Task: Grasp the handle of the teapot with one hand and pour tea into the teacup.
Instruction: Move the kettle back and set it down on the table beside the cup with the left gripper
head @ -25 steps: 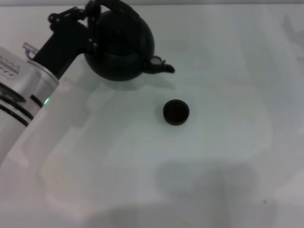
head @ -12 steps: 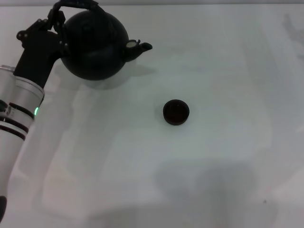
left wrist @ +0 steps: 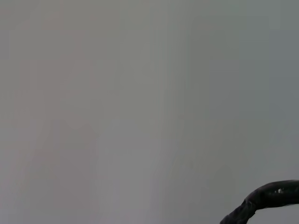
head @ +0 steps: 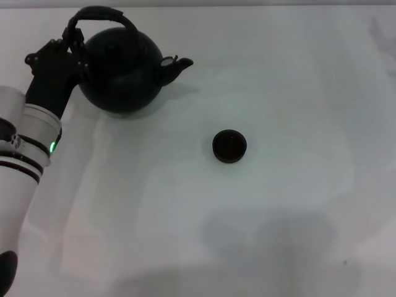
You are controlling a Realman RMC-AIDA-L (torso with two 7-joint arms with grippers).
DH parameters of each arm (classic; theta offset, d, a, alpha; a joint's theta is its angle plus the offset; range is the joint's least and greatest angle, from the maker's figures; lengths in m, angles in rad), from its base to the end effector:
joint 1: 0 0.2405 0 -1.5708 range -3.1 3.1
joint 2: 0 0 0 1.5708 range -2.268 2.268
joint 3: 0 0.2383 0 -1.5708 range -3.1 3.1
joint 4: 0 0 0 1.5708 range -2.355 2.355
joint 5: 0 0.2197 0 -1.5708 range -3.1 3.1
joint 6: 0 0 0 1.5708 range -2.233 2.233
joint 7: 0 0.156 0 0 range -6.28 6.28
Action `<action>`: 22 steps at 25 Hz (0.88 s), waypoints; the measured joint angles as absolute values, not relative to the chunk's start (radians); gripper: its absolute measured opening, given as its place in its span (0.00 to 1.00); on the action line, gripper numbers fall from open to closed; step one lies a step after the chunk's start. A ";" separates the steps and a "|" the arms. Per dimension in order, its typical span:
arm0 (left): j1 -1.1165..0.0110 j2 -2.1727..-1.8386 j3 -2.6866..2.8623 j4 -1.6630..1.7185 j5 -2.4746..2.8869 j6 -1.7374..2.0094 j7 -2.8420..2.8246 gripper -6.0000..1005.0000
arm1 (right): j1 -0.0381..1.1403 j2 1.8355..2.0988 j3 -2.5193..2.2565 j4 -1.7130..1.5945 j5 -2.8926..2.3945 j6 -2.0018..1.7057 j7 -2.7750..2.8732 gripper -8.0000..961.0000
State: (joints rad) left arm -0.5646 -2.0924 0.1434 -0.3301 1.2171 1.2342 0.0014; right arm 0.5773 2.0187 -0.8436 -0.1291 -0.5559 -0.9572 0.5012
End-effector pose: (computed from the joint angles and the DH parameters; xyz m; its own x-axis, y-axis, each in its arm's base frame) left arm -0.2796 0.3322 -0.0655 0.6697 0.0092 0.7425 0.7279 -0.2060 -0.6540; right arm 0.3341 0.4023 0.0533 0.6109 -0.0108 -0.7916 -0.7908 -0.0547 -0.6096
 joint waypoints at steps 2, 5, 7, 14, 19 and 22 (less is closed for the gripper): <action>-0.567 -2.092 0.143 -0.330 1.220 1.225 0.001 0.10 | 0.576 2.018 -0.844 -0.129 -0.556 -0.956 0.501 0.88; -0.574 -2.092 0.143 -0.330 1.223 1.202 0.001 0.10 | 0.576 2.018 -0.844 -0.129 -0.555 -0.955 0.501 0.88; -0.577 -2.092 0.142 -0.328 1.224 1.180 0.001 0.10 | 0.577 2.018 -0.844 -0.130 -0.548 -0.954 0.499 0.88; -0.583 -2.092 0.143 -0.329 1.224 1.161 0.006 0.10 | 0.578 2.017 -0.844 -0.131 -0.534 -0.952 0.495 0.88; -0.583 -2.092 0.142 -0.328 1.224 1.161 0.007 0.10 | 0.577 2.016 -0.844 -0.137 -0.531 -0.952 0.495 0.88; -0.582 -2.092 0.142 -0.324 1.224 1.161 0.008 0.10 | 0.575 2.015 -0.844 -0.145 -0.530 -0.952 0.495 0.88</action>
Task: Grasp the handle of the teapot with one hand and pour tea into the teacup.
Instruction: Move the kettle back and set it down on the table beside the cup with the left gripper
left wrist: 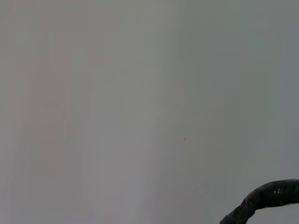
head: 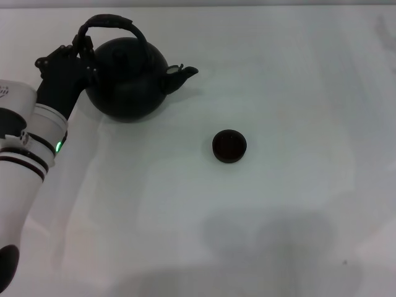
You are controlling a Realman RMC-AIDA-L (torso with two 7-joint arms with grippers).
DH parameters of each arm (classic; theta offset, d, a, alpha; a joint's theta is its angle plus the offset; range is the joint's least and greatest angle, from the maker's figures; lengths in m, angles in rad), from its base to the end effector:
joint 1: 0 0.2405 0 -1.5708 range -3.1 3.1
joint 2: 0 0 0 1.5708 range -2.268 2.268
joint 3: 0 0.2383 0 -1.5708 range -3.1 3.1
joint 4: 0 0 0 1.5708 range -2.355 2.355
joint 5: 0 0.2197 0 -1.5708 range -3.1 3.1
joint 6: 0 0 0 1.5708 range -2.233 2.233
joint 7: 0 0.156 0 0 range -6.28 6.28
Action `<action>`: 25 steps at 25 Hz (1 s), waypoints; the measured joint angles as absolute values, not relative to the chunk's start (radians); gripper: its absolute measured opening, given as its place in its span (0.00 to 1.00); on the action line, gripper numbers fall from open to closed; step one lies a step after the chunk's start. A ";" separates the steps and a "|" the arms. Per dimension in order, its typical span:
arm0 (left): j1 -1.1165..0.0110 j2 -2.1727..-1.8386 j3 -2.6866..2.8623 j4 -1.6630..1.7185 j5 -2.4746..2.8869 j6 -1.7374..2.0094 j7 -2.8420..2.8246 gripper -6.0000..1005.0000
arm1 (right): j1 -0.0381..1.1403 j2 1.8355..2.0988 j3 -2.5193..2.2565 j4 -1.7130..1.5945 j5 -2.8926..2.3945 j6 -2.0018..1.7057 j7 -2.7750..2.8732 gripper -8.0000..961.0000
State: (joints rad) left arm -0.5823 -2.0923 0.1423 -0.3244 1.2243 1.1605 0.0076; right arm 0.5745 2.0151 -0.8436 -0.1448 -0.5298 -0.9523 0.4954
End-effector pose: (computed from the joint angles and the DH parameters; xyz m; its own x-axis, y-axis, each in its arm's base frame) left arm -0.2815 0.3374 -0.0732 0.6895 0.0640 0.7214 0.7145 -0.2233 -0.6631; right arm 0.3353 0.4043 0.0616 0.6105 0.0088 -0.7919 -0.7914 -0.0326 -0.6105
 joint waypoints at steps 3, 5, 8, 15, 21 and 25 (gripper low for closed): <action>-0.581 -2.092 0.145 -0.323 1.224 1.160 0.009 0.10 | 0.574 2.014 -0.844 -0.146 -0.529 -0.952 0.495 0.88; -0.581 -2.092 0.145 -0.323 1.224 1.160 0.010 0.10 | 0.574 2.014 -0.844 -0.146 -0.525 -0.952 0.494 0.88; -0.581 -2.092 0.144 -0.322 1.224 1.159 0.010 0.10 | 0.574 2.014 -0.844 -0.146 -0.518 -0.952 0.492 0.88; -0.584 -2.091 0.144 -0.320 1.224 1.158 0.011 0.27 | 0.574 2.013 -0.844 -0.157 -0.518 -0.953 0.492 0.88; -0.583 -2.091 0.143 -0.322 1.224 1.166 0.011 0.32 | 0.574 2.012 -0.844 -0.157 -0.518 -0.953 0.492 0.88; -0.575 -2.091 0.150 -0.323 1.233 1.173 0.011 0.45 | 0.574 2.013 -0.844 -0.157 -0.518 -0.952 0.492 0.88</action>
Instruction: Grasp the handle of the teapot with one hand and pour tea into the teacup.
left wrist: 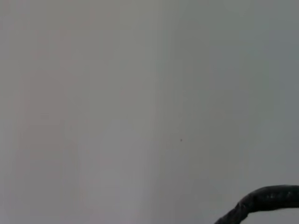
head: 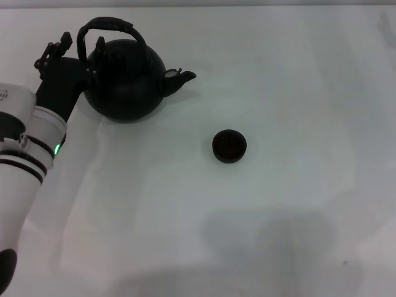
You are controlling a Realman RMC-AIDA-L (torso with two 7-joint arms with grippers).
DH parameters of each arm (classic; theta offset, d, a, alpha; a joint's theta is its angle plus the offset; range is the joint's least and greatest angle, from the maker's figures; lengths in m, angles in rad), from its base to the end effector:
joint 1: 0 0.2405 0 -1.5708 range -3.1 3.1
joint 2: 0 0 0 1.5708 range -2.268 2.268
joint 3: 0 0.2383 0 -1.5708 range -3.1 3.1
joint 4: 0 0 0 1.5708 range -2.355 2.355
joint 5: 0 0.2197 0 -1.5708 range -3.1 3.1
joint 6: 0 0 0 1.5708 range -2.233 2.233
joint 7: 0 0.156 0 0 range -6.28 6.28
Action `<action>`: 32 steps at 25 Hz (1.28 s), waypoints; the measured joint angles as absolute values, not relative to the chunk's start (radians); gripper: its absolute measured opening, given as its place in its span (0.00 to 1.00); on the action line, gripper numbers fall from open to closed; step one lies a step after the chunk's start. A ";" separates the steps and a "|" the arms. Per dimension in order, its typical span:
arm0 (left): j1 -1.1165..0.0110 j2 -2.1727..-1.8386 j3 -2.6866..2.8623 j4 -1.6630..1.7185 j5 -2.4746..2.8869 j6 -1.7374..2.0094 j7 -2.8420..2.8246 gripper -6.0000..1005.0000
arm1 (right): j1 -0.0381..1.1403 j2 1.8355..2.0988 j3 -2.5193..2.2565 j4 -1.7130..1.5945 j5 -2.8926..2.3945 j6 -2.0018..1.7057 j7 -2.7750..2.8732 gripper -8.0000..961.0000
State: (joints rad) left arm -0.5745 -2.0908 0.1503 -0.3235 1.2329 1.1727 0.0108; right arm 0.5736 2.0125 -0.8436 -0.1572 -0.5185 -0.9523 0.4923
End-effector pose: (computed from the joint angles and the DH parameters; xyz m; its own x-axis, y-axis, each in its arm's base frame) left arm -0.2823 0.3347 -0.0727 0.6966 0.0563 0.7152 0.7059 -0.2316 -0.6693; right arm 0.3345 0.4061 0.0672 0.6130 0.0249 -0.7897 -0.7893 -0.0248 -0.6135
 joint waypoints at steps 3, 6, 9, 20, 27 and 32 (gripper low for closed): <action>-0.554 -2.091 0.151 -0.326 1.249 1.197 0.011 0.56 | 0.574 2.013 -0.844 -0.157 -0.519 -0.949 0.492 0.88; -0.523 -2.092 0.152 -0.331 1.279 1.243 0.011 0.66 | 0.574 2.013 -0.844 -0.157 -0.519 -0.945 0.492 0.88; -0.490 -2.092 0.153 -0.331 1.307 1.277 0.011 0.74 | 0.574 2.013 -0.844 -0.156 -0.520 -0.945 0.492 0.88; -0.355 -2.090 0.125 -0.301 1.244 1.426 0.001 0.86 | 0.574 2.013 -0.844 -0.156 -0.518 -0.944 0.490 0.88; -0.393 -2.082 0.083 -0.179 1.186 1.375 -0.180 0.86 | 0.567 2.020 -0.856 -0.145 -0.526 -0.955 0.450 0.88; -0.425 -2.082 -0.003 -0.174 1.185 1.305 -0.180 0.86 | 0.561 2.021 -0.858 -0.135 -0.526 -0.956 0.449 0.88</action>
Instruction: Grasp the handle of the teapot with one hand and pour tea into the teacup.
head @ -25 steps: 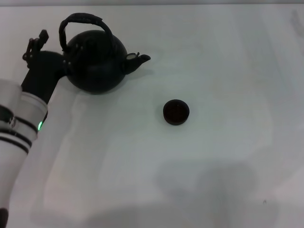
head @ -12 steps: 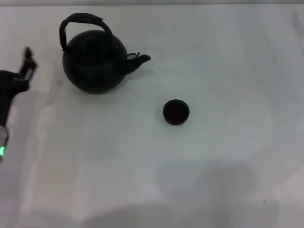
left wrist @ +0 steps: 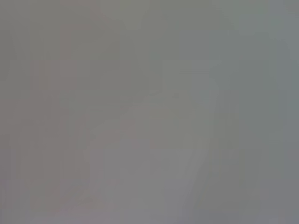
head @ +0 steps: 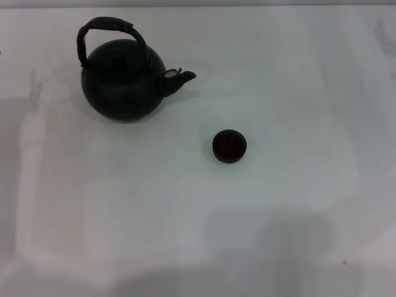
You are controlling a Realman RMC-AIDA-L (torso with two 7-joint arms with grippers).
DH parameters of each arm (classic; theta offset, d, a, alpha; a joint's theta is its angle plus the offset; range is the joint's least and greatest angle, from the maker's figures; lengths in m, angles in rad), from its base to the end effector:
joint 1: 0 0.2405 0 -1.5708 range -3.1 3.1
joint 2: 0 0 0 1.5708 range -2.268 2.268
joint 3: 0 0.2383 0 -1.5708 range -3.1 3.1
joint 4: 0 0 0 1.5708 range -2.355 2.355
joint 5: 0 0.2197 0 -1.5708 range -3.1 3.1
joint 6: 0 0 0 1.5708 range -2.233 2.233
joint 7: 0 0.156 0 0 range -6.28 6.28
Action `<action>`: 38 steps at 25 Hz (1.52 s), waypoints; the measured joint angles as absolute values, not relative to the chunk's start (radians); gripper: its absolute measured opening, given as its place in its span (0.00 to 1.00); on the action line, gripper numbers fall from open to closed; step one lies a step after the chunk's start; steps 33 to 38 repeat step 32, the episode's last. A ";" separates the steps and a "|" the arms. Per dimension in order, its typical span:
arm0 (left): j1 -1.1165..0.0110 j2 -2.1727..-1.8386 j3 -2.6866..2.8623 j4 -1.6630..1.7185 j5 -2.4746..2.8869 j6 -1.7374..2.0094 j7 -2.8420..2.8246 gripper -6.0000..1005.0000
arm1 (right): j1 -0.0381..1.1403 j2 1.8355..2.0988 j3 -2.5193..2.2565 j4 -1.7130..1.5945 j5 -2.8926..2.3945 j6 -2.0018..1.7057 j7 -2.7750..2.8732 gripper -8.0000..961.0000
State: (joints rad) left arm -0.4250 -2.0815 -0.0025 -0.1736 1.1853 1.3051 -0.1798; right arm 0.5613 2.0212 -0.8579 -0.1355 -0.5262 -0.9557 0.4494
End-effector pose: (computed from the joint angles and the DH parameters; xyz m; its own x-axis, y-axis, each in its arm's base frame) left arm -0.3487 0.3109 0.0034 0.5891 -0.0788 0.8042 0.8076 0.0907 -0.5828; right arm 0.3396 0.3979 0.0550 0.6432 -0.0093 -0.7656 -0.7654 -0.0337 -0.6427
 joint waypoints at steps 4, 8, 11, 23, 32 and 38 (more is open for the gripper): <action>-0.449 -2.080 -0.067 -0.172 1.185 1.231 -0.181 0.86 | 0.559 2.022 -0.858 -0.132 -0.527 -0.956 0.449 0.88; -0.464 -2.080 -0.079 -0.160 1.184 1.217 -0.189 0.86 | 0.558 2.022 -0.859 -0.132 -0.525 -0.957 0.449 0.88; -0.475 -2.080 -0.079 -0.148 1.177 1.214 -0.191 0.86 | 0.559 2.023 -0.859 -0.130 -0.521 -0.957 0.436 0.88; -0.581 -2.077 -0.078 -0.116 1.150 1.123 -0.183 0.86 | 0.585 2.027 -0.851 -0.112 -0.520 -0.946 0.401 0.88; -0.625 -2.080 -0.080 -0.095 1.117 1.120 -0.173 0.86 | 0.595 2.025 -0.845 -0.108 -0.519 -0.944 0.401 0.88; -0.625 -2.080 -0.080 -0.095 1.117 1.120 -0.173 0.86 | 0.595 2.025 -0.845 -0.108 -0.519 -0.944 0.401 0.88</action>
